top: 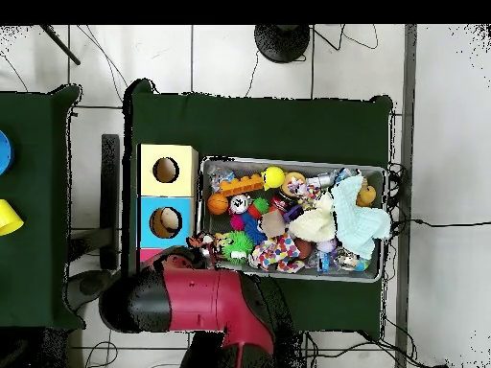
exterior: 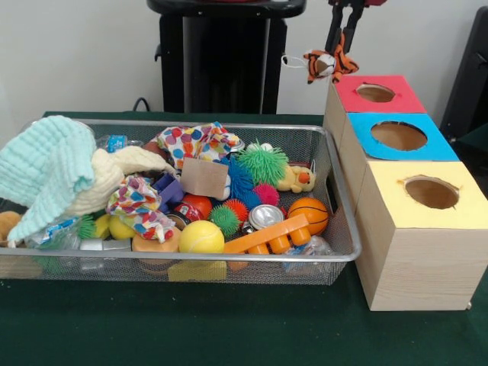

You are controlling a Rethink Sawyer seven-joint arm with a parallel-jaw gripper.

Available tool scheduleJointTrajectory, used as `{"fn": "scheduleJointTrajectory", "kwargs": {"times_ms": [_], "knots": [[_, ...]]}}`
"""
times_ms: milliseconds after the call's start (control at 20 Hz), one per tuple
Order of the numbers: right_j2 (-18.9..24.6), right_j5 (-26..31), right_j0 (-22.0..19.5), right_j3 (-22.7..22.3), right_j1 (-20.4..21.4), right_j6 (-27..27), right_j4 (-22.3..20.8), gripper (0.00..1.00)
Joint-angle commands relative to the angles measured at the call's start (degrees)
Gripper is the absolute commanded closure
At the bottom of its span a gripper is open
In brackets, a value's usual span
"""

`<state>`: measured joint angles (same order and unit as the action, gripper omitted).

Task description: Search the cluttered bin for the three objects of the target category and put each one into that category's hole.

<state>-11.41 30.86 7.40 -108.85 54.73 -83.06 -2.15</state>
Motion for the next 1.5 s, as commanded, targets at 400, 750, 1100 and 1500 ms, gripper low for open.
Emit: {"fn": "scheduleJointTrajectory", "kwargs": {"times_ms": [400,750,1100,1500], "knots": [[2.39,3.58,0.32,-1.75,2.34,-11.09,1.52,1.00],[-0.16,5.32,4.74,0.05,1.74,-13.87,1.16,1.00],[-1.22,3.80,7.08,-0.30,0.37,-15.41,2.33,1.00],[-1.11,1.46,7.39,-0.19,-2.35,-15.66,3.23,1.00]]}}
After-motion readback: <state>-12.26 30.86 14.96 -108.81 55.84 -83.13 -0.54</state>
